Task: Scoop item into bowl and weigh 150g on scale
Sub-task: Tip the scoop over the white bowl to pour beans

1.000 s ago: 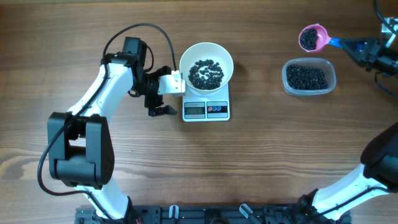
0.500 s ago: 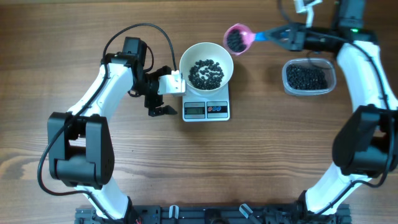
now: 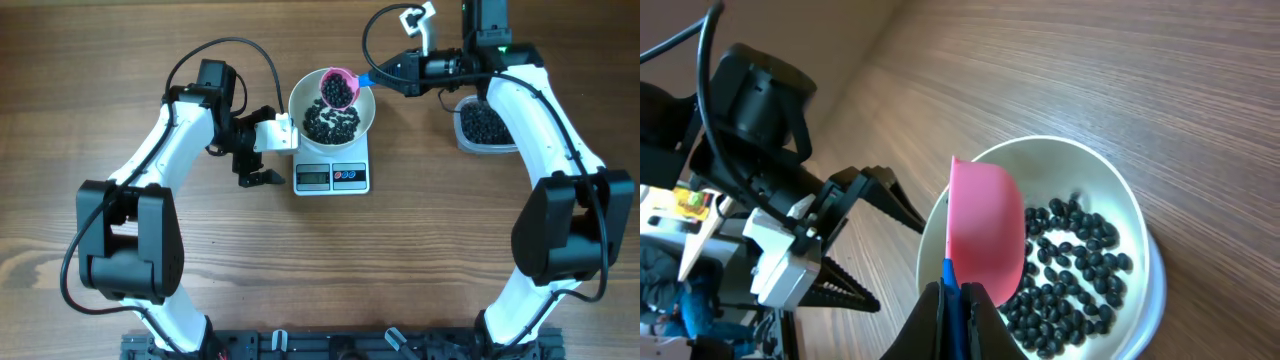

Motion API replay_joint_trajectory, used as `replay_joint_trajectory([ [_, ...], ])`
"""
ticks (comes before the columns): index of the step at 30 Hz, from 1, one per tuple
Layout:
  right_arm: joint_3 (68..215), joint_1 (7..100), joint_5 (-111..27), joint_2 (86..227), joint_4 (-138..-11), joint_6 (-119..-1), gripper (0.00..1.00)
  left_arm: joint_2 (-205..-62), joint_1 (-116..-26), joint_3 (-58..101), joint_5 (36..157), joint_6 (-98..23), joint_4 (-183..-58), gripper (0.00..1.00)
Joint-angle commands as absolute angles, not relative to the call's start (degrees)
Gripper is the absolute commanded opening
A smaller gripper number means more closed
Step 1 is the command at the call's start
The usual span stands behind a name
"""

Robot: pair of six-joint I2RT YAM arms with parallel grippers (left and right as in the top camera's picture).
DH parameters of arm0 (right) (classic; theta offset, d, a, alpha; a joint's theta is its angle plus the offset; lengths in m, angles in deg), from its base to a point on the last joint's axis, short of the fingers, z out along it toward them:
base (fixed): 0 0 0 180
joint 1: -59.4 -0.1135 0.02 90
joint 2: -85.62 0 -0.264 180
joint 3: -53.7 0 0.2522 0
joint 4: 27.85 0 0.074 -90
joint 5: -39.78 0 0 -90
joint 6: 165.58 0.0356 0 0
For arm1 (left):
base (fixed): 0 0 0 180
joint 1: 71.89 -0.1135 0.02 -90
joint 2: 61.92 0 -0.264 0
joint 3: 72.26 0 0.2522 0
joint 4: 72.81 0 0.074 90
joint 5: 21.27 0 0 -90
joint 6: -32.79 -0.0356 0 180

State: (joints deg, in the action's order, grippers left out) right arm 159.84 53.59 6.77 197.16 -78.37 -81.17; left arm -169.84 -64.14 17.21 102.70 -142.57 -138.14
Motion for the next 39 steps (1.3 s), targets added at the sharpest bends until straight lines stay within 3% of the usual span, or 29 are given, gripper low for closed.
replay_joint_trajectory([
  [1,159.95,53.73,6.83,197.78,-78.39,-81.67,0.04,-170.47,-64.34,16.66,103.82,-142.29,-138.18,1.00],
  [9,161.29,53.73,0.67,193.56,-78.74,-94.08,0.04,-170.47,-64.34,16.66,103.82,-142.29,-138.18,1.00],
  [19,161.31,51.71,-2.87,188.14,-80.10,-123.66,0.04,-170.47,-64.34,16.66,103.82,-142.29,-138.18,1.00],
  [39,161.31,50.84,-4.18,188.16,-79.61,-125.10,0.04,-170.47,-64.34,16.66,103.82,-142.29,-138.18,1.00],
])
